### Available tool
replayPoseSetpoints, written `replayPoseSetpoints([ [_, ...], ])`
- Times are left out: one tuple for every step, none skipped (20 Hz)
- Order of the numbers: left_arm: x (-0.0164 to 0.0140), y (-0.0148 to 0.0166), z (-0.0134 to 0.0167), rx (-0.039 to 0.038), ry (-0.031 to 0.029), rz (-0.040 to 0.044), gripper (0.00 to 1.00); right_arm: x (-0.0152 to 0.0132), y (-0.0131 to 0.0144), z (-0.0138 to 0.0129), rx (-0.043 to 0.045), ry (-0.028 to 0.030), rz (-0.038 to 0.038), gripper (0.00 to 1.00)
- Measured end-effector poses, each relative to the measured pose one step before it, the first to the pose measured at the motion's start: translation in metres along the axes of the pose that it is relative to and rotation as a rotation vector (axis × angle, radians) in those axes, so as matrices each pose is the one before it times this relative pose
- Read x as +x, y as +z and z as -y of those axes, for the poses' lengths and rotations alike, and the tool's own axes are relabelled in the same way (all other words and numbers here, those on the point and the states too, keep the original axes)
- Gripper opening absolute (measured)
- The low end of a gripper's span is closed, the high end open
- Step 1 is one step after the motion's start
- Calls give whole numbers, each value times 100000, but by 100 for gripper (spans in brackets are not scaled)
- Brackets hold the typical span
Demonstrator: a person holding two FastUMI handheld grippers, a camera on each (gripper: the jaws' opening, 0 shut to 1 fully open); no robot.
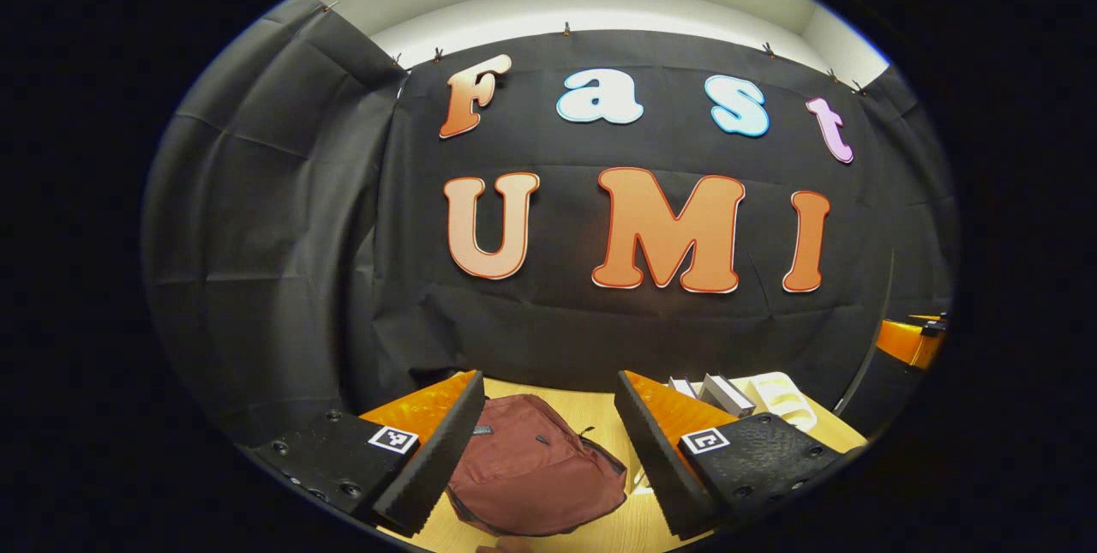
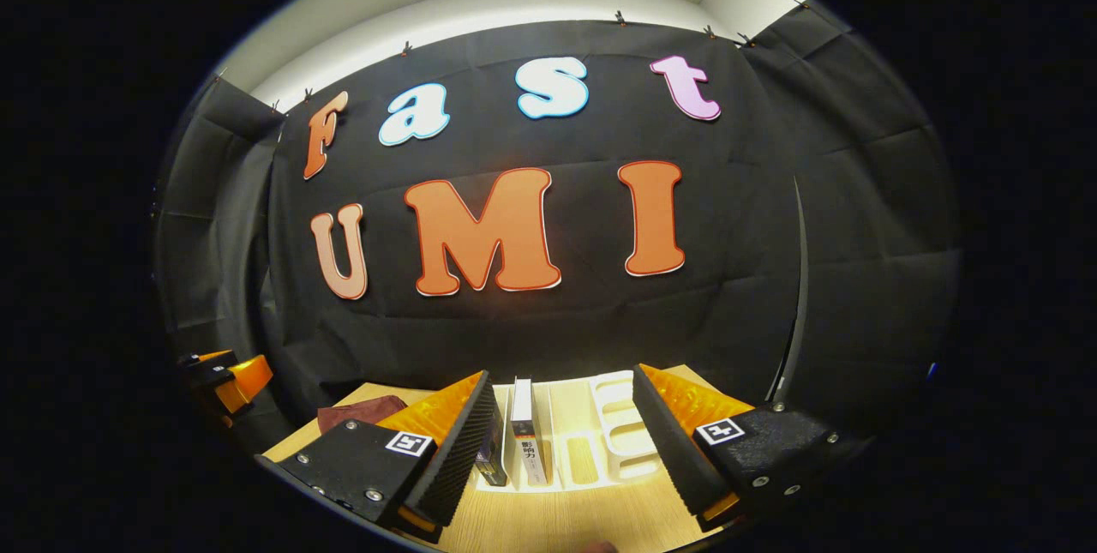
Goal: Open the schoolbag, grab two books from the bookshelf and put them into the schoolbag.
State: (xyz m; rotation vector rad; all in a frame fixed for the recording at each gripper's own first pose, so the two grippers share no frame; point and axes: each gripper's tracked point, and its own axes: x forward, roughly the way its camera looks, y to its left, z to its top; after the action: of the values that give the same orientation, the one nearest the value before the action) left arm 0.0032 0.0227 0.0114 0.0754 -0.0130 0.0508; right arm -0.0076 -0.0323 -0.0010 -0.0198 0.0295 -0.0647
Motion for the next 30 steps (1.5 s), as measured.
replayPoseSetpoints([
  [-69, 208, -203, 1097, 112, 457, 96, -54, -80, -60, -501, -405, -514, 96],
  [43, 18, -111, 910, -236, 453, 96, -41, -158, -90, -304, -109, -645, 96],
  [69, 199, -109, 443, -61, 472, 96, -43, 17, -98, -319, -57, -317, 96],
  [143, 159, -30, -3, -346, 449, 96, 23, 147, -152, -877, -415, 8, 96],
  [85, 58, 75, -291, -645, 91, 96, 18, 73, 83, -1392, -1096, 276, 96],
  [224, -42, 67, -323, -784, -105, 96, -24, 261, 106, -887, -1006, 1289, 100],
  [201, 190, -37, -178, -132, -90, 95, 18, 314, -169, -56, -386, 1059, 96],
  [84, 59, -26, -32, -90, -29, 96, -69, 28, -424, 428, 183, -37, 96],
  [36, 275, 10, -277, -734, 353, 96, -47, -17, -357, 380, 568, 103, 96],
  [124, 136, 115, -160, -911, 363, 96, -184, 218, -237, 33, -174, 743, 96],
  [162, 70, 52, 199, -829, 135, 96, -27, 68, 122, -347, -538, 994, 96],
  [-146, -37, -190, 69, 129, 619, 96, 36, 82, 3, -661, -300, 529, 96],
  [-109, -26, -300, -285, 855, -296, 96, 140, -332, -15, -764, -260, -1677, 96],
  [20, -182, -46, -710, 145, -319, 95, -47, -520, 18, -917, 702, -1247, 96],
  [52, -122, 121, -866, -594, -159, 95, -28, 67, 195, -905, -295, -278, 96],
  [59, -476, 309, 78, -662, -698, 95, -34, 102, 608, -454, -1507, -31, 96],
  [96, -355, -212, 1061, 921, -847, 95, 15, -73, 311, 233, -1035, -436, 96],
  [116, -318, -311, 1358, 819, -702, 95, -18, -298, 89, 771, -274, -535, 96],
  [94, -259, -143, 1176, 270, -284, 95, 93, -148, -10, 625, 71, -342, 96],
  [42, -305, -31, 1188, 211, -415, 95, 98, -230, 123, 52, -415, -417, 96],
  [23, -219, -101, 1502, 65, -603, 95, 163, -274, 105, -403, -408, -623, 96],
  [165, -526, -21, 2242, -9, -592, 95, 15, -263, -29, -498, -22, -584, 96],
  [287, -484, 37, 2901, -182, -673, 95, 145, -214, -64, -375, -125, -501, 96],
  [264, -601, 217, 3460, -592, -1069, 96, 11, -288, 76, -379, -240, -471, 96],
  [169, -798, 362, 3861, -863, -1279, 96, 94, -303, 13, -458, -238, -665, 96],
  [-17, -908, 298, 3340, -918, -979, 95, 49, -477, 172, -527, -227, -1101, 96],
  [59, -597, 671, 2530, -1760, -1010, 98, 135, -515, 168, -590, -259, -1520, 96],
  [-169, -1012, 628, 2935, -1214, -1640, 95, 59, -558, 246, -349, -606, -1450, 96],
  [-23, -874, 612, 3500, -888, -1409, 96, 123, -427, 324, -89, -767, -1133, 96],
  [-47, -987, 722, 3654, -1303, -1549, 96, 62, -435, 358, 47, -876, -1252, 96],
])
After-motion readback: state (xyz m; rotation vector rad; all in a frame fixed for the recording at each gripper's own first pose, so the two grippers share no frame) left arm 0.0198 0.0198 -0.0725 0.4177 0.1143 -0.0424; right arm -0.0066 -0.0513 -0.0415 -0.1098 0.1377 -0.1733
